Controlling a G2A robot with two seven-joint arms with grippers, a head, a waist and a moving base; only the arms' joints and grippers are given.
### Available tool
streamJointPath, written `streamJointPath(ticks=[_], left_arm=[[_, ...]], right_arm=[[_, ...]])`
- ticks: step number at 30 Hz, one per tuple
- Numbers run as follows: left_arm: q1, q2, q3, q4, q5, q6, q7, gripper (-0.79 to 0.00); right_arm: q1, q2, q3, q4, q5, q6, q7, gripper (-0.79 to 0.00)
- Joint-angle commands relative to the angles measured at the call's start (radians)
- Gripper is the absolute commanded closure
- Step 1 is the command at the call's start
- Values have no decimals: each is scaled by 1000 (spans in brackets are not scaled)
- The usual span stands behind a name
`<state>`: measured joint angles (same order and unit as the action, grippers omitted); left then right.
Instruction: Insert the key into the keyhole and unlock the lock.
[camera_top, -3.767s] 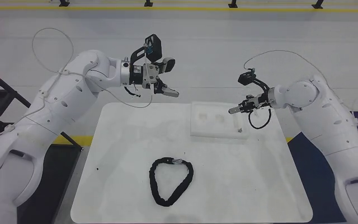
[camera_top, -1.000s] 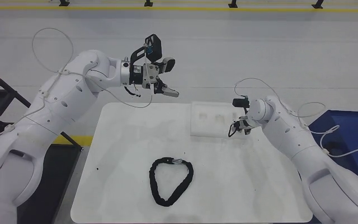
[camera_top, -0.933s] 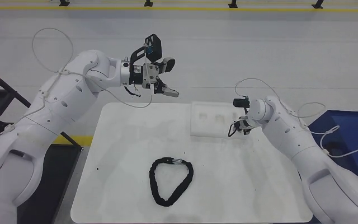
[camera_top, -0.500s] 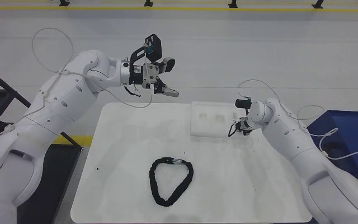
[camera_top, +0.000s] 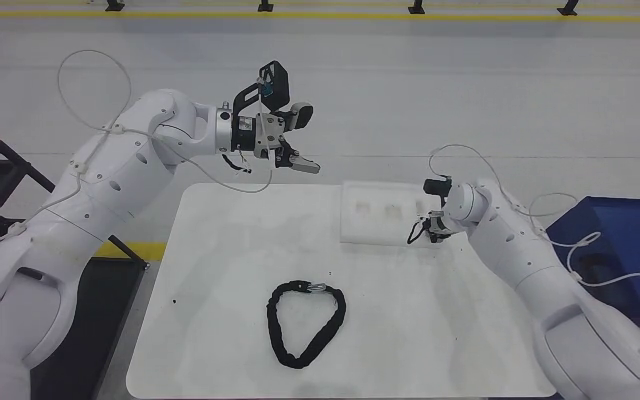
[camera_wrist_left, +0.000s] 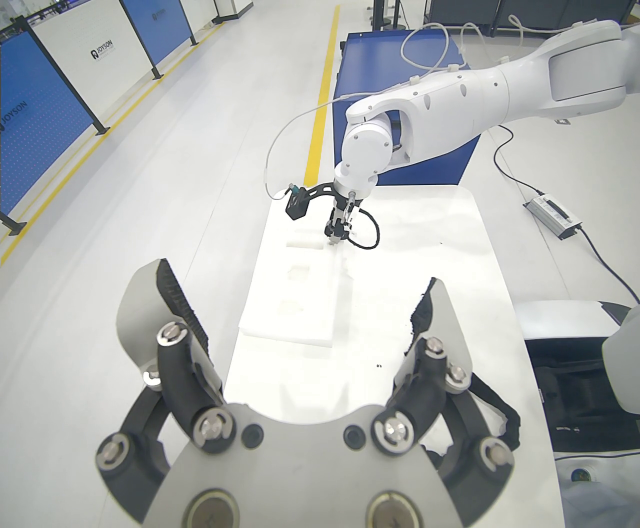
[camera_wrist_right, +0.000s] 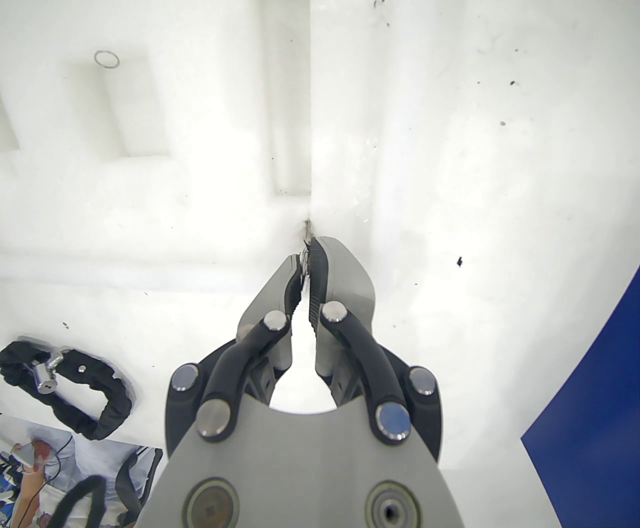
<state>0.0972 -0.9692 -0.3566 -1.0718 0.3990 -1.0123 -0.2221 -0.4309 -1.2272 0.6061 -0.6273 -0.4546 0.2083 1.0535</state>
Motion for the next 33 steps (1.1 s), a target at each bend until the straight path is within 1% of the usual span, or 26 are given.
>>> streamJointPath(ticks=[1,11,19,23,28,33], left_arm=[[0,0,0,0,0,0,0,-785],[0,0,0,0,0,0,0,-785],[0,0,0,0,0,0,0,-785],[0,0,0,0,0,0,0,-785],[0,0,0,0,0,0,0,-785],[0,0,0,0,0,0,0,-785]], right_arm=[[0,-4,1,9,-1,-1,-5,0],[10,-23,13,56,1,-2,-18,0],[41,-16,34,31,-30,2,36,0],[43,1,62,-20,-30,-14,74,0],[19,38,129,-111,2,-53,131,0],[-42,86,232,-250,78,-135,186,0]])
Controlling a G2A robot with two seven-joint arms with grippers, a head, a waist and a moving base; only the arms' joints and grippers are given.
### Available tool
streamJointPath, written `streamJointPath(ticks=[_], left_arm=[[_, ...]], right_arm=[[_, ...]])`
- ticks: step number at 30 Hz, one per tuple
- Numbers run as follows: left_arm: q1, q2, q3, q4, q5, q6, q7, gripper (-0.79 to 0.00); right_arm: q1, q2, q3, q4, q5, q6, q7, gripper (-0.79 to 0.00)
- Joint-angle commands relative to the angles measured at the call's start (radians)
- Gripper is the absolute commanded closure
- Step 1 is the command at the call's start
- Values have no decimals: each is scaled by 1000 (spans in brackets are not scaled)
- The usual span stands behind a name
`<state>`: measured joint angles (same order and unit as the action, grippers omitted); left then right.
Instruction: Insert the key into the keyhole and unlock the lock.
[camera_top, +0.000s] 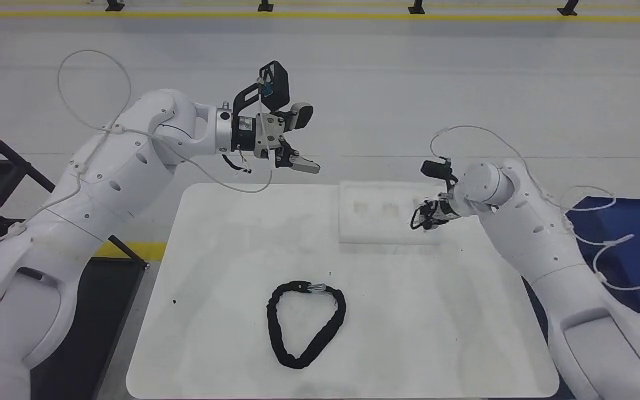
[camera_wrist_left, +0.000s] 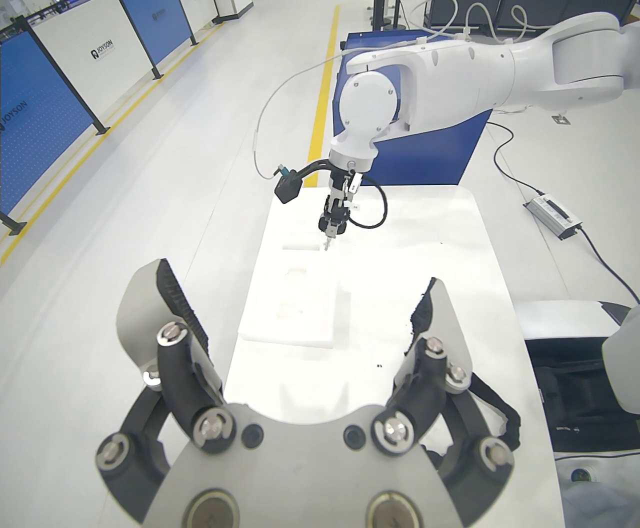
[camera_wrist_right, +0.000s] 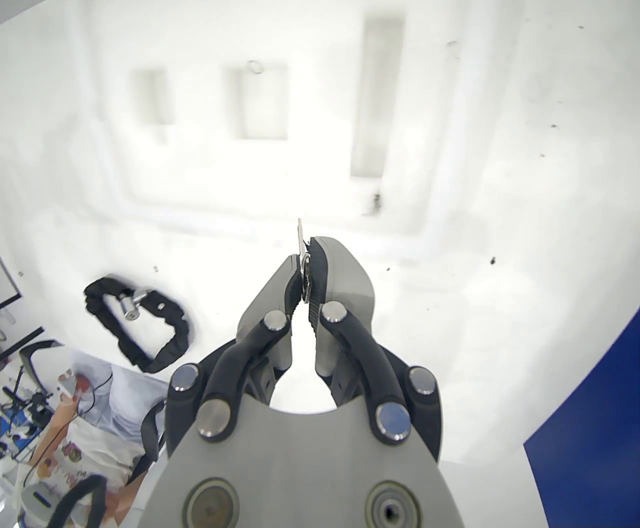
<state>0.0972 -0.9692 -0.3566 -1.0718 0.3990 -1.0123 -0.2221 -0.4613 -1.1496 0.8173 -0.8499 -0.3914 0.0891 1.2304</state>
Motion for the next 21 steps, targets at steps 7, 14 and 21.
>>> streamJointPath(ticks=[7,14,21], left_arm=[[0,0,0,0,0,0,0,-785],[0,0,0,0,0,0,0,-785],[0,0,0,0,0,0,0,-785]], right_arm=[[-141,78,200,-262,133,-88,76,0],[-278,123,369,-394,318,-131,108,0],[-331,135,440,-377,449,-135,72,0]])
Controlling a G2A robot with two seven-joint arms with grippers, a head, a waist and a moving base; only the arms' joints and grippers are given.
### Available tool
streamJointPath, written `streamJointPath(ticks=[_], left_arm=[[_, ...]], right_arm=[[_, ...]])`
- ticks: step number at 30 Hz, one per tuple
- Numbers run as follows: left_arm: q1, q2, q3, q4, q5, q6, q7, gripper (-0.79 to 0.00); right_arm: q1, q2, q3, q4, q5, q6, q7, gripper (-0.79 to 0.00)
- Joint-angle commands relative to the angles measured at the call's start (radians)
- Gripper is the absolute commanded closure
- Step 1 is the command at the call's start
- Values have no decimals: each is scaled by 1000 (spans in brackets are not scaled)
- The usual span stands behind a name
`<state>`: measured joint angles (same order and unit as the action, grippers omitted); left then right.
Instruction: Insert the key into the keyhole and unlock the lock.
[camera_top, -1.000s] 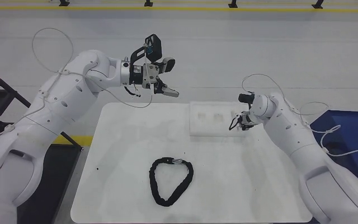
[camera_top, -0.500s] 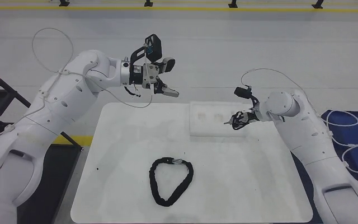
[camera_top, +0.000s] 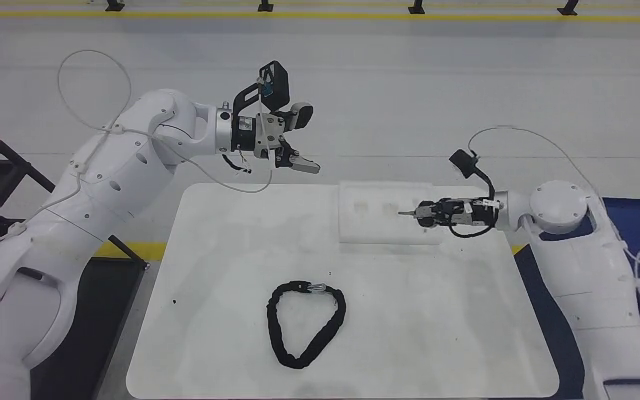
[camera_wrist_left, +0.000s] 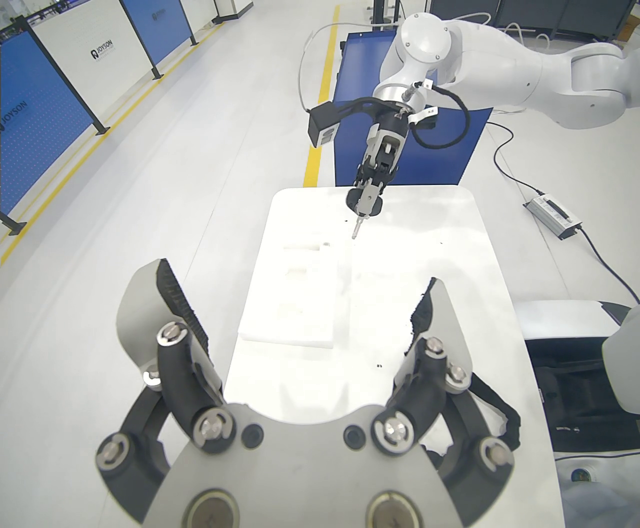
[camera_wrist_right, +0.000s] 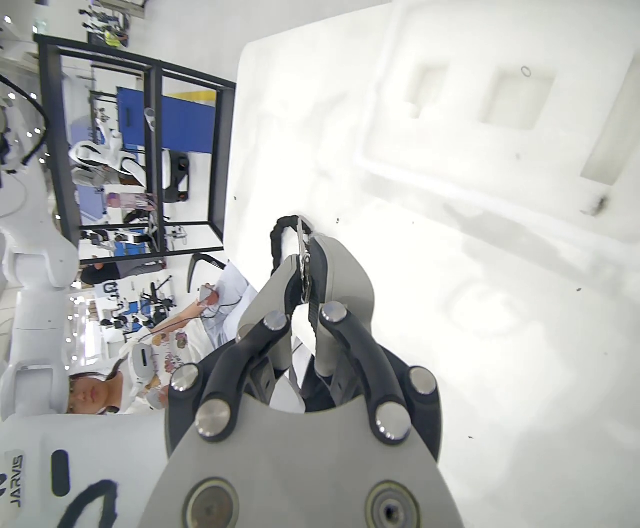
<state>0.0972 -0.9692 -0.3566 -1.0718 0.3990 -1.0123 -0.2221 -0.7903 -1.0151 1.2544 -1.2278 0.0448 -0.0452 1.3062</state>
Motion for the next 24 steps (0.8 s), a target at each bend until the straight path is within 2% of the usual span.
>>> streamJointPath(ticks=[1,13,16,20,24], left_arm=[[0,0,0,0,0,0,0,-785],[0,0,-2,-5,5,6,-1,-785],[-10,4,-31,-77,70,66,-17,-785],[26,16,-53,-142,134,104,-38,-785],[95,31,-65,-144,156,112,-38,-785]], right_arm=[[-5,0,7,4,29,-3,-9,0],[-9,1,13,9,68,-18,-14,0],[-9,1,13,9,68,-18,-14,0],[-9,1,13,9,68,-18,-14,0],[-9,1,13,9,68,-18,-14,0]])
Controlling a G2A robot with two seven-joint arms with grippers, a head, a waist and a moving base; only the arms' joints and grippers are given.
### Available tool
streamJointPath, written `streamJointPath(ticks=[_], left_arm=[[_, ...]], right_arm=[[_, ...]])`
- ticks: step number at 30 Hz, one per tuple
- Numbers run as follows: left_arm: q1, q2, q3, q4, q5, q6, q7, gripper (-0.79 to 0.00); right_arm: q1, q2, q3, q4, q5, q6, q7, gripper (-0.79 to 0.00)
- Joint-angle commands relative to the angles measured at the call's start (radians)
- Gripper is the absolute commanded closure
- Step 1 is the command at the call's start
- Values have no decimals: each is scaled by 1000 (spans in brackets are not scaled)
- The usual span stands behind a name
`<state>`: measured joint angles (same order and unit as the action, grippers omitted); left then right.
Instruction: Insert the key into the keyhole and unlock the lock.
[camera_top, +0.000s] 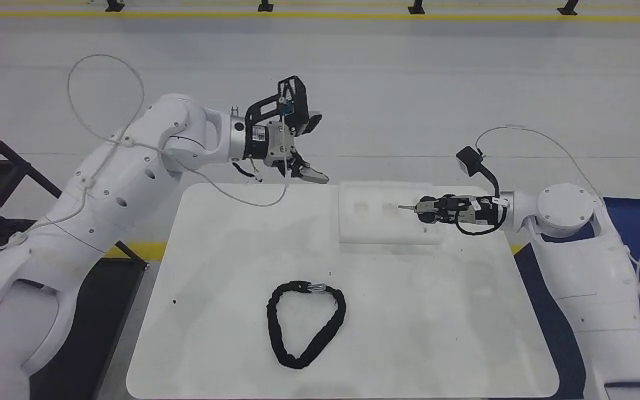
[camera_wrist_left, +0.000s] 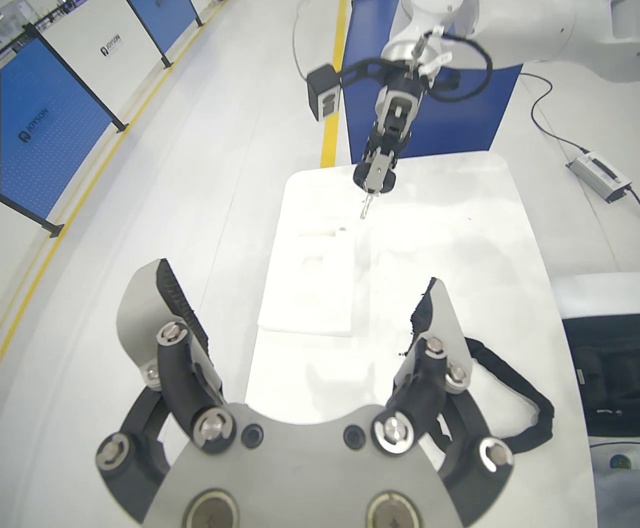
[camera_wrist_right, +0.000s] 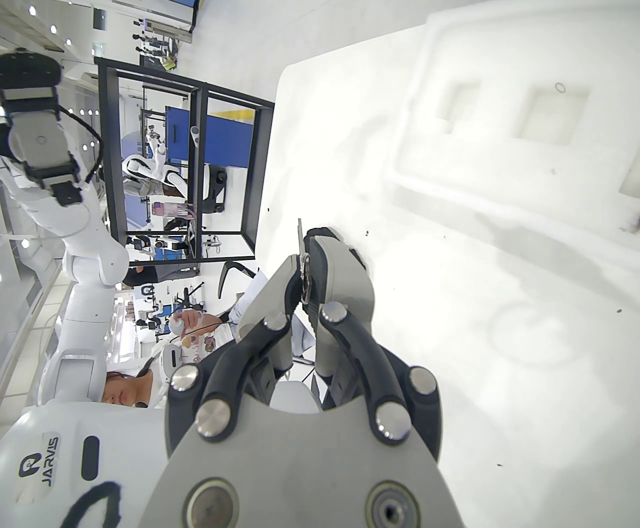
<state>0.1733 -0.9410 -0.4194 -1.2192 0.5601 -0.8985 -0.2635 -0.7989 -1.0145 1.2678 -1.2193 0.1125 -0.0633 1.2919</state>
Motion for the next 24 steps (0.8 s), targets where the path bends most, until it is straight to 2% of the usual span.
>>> streamJointPath(ticks=[1,7,14,24], left_arm=[[38,6,-5,9,-10,-9,4,-785],[135,20,-19,25,24,-31,29,-785],[230,17,-12,21,153,-38,69,-785],[284,-11,11,75,328,-62,75,-785]], right_arm=[[0,0,0,0,0,0,0,0],[0,0,0,0,0,0,0,0],[0,0,0,0,0,0,0,0],[0,0,0,0,0,0,0,0]])
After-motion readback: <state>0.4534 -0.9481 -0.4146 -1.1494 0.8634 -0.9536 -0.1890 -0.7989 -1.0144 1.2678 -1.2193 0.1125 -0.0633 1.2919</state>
